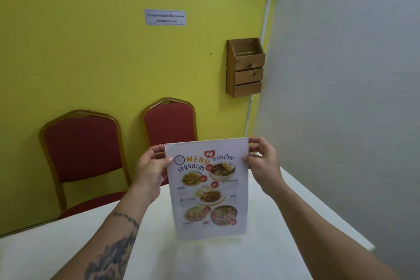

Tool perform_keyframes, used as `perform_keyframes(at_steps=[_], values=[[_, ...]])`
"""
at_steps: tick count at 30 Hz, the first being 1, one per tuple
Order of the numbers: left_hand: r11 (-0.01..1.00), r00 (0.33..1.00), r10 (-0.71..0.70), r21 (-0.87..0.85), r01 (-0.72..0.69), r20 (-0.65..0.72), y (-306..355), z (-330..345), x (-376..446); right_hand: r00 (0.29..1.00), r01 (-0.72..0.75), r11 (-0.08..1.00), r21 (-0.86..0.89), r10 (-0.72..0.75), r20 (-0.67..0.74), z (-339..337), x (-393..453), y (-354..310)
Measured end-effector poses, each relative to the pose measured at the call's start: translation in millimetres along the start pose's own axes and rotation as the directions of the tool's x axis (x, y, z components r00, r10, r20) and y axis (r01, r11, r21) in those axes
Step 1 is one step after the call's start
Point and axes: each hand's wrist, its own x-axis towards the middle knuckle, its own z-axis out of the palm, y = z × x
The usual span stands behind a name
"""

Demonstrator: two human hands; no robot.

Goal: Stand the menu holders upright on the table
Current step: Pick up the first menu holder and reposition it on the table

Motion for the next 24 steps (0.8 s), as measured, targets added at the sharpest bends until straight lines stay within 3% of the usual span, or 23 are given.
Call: perform_keyframes(at_steps=[13, 24], values=[[0.996, 0.999, -0.006, 0.089, 0.01, -0.052, -42.0, 164.4, 116.5, 0.993, -0.048, 0.999, -0.002, 0.047, -0.105, -105.8, 169.0, 31.5], [0.987, 0.991, -0.026, 0.153, 0.046, -0.128, -71.6, 212.8, 153.1, 0.985, -0.118, 0.993, -0.026, 0.114, -0.133, -132.5, 226.7, 75.5]])
